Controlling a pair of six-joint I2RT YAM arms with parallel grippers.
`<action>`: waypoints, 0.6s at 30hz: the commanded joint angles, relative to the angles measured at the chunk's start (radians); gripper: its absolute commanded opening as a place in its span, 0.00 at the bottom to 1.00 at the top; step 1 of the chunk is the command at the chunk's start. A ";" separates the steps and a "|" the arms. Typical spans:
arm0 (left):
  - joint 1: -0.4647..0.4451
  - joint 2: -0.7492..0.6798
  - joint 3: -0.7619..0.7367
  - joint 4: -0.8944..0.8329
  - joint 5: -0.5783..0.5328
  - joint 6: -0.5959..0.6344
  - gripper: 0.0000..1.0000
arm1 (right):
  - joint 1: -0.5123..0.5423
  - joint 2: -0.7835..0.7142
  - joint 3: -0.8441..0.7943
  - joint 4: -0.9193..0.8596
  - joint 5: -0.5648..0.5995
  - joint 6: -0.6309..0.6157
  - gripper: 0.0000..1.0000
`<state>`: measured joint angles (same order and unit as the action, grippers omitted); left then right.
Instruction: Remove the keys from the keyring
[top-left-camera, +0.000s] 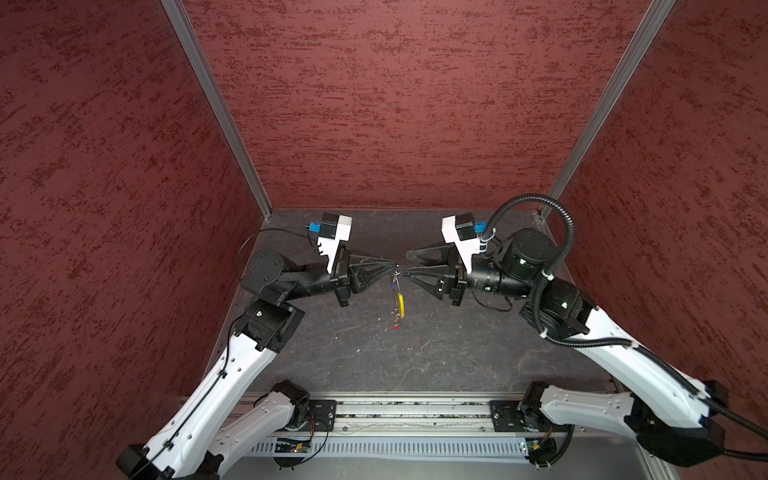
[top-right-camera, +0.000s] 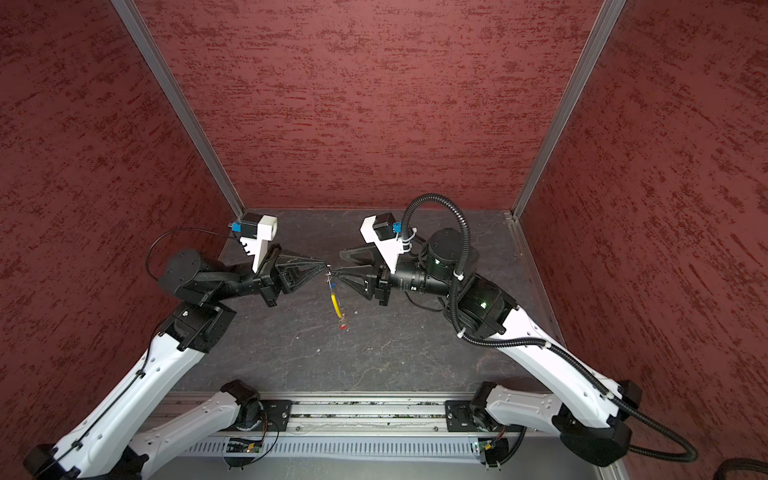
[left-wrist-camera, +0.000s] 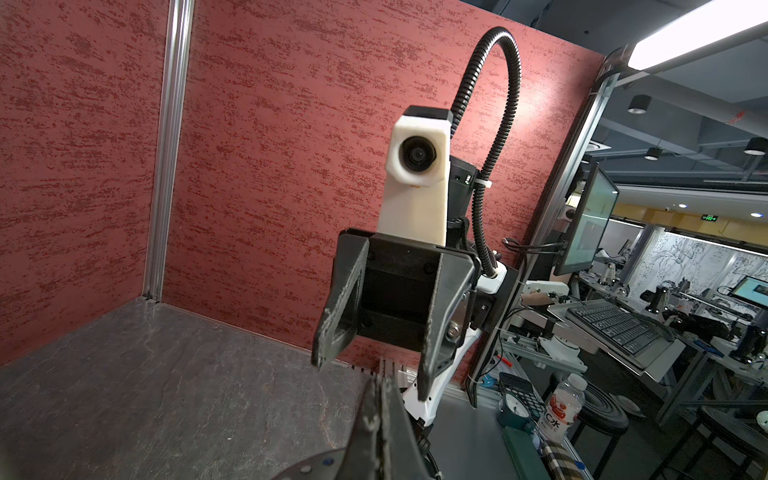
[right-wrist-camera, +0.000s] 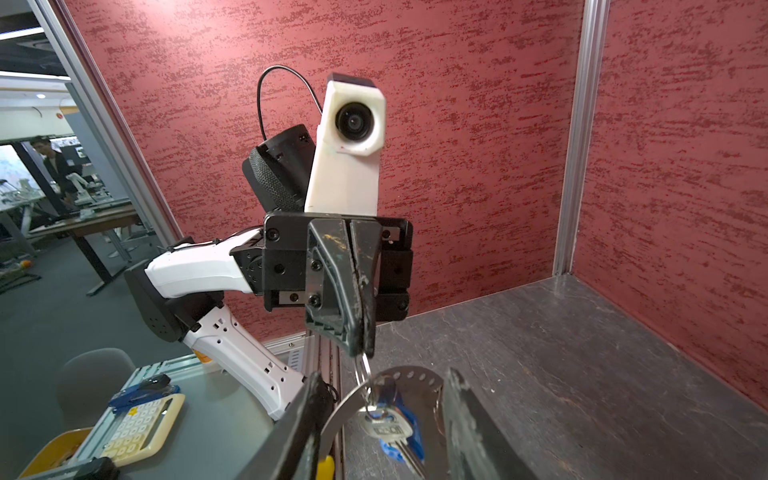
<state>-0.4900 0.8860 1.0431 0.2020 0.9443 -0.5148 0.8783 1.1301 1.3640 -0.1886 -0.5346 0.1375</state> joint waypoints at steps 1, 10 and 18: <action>-0.005 -0.015 -0.006 0.027 0.013 0.018 0.00 | -0.007 0.008 -0.008 0.050 -0.061 0.021 0.43; -0.007 -0.018 -0.012 0.031 0.012 0.015 0.00 | -0.010 0.031 0.000 0.046 -0.163 0.030 0.28; -0.009 -0.009 -0.011 0.034 0.010 0.011 0.00 | -0.009 0.033 -0.006 0.042 -0.151 0.022 0.05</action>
<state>-0.4950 0.8814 1.0332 0.2039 0.9527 -0.5152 0.8688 1.1656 1.3640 -0.1757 -0.6624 0.1688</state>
